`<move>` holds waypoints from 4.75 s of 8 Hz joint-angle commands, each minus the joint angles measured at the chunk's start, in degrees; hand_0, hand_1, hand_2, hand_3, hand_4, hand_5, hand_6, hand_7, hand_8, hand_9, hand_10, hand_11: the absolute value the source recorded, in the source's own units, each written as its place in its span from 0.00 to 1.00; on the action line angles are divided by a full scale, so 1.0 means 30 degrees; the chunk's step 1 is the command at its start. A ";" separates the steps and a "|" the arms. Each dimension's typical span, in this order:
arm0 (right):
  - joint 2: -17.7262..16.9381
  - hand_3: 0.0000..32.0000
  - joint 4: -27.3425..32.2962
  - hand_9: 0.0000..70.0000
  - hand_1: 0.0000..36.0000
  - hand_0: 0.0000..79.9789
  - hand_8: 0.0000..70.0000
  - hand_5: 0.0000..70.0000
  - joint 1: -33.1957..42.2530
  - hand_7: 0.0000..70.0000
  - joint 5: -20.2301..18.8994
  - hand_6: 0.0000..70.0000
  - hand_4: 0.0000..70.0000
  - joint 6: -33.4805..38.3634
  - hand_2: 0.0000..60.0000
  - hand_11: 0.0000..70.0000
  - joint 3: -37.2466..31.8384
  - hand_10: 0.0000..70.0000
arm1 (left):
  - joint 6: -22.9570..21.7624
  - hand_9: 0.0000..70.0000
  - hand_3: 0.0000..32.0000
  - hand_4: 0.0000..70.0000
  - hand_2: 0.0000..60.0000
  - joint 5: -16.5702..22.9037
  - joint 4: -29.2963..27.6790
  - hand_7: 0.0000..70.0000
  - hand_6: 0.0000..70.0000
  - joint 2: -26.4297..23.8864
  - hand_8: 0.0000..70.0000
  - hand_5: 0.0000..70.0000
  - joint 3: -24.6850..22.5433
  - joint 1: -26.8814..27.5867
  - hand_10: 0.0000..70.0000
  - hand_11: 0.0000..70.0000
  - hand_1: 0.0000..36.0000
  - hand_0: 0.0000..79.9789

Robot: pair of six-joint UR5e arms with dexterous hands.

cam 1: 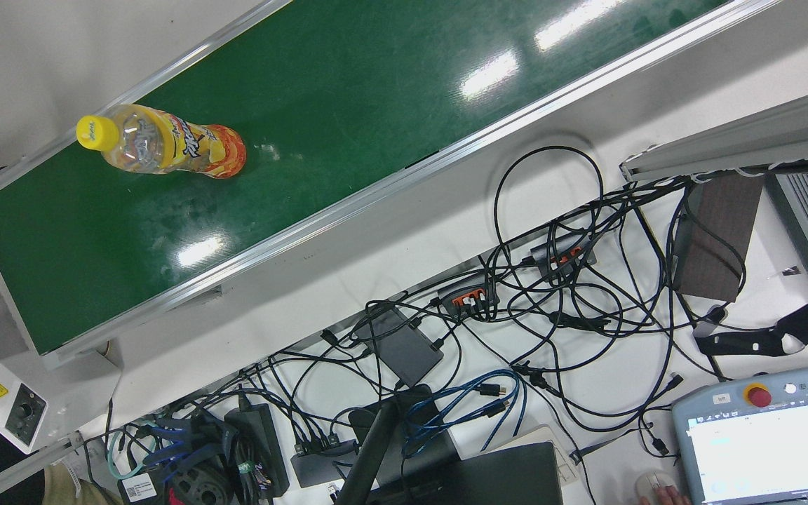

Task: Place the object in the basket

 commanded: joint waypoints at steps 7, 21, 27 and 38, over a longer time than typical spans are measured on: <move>0.0000 0.00 0.0000 0.00 0.00 0.00 0.00 0.00 0.0016 0.00 0.0000 0.00 0.00 0.0000 0.00 0.00 0.0001 0.00 | 0.0000 0.00 0.00 0.10 0.00 0.0000 0.0000 0.00 0.00 0.0000 0.00 0.12 -0.0001 -0.0040 0.04 0.09 0.16 0.71; 0.0000 0.00 0.0000 0.00 0.00 0.00 0.00 0.00 -0.0013 0.00 0.0000 0.00 0.00 0.0000 0.00 0.00 0.0001 0.00 | -0.0029 0.00 0.00 0.10 0.00 0.0000 0.0175 0.00 0.00 0.0029 0.00 0.13 -0.0236 0.0163 0.04 0.09 0.16 0.71; 0.0000 0.00 0.0000 0.00 0.00 0.00 0.00 0.00 0.0016 0.00 0.0000 0.00 0.00 0.0000 0.00 0.00 0.0001 0.00 | -0.0029 0.00 0.00 0.11 0.00 -0.0029 0.0352 0.00 0.00 0.0029 0.00 0.13 -0.0264 0.0224 0.04 0.09 0.16 0.72; 0.0000 0.00 0.0000 0.00 0.00 0.00 0.00 0.00 0.0016 0.00 0.0000 0.00 0.00 0.0000 0.00 0.00 0.0001 0.00 | -0.0029 0.00 0.00 0.11 0.00 0.0000 0.0381 0.00 0.00 0.0029 0.00 0.13 -0.0236 0.0311 0.05 0.09 0.17 0.71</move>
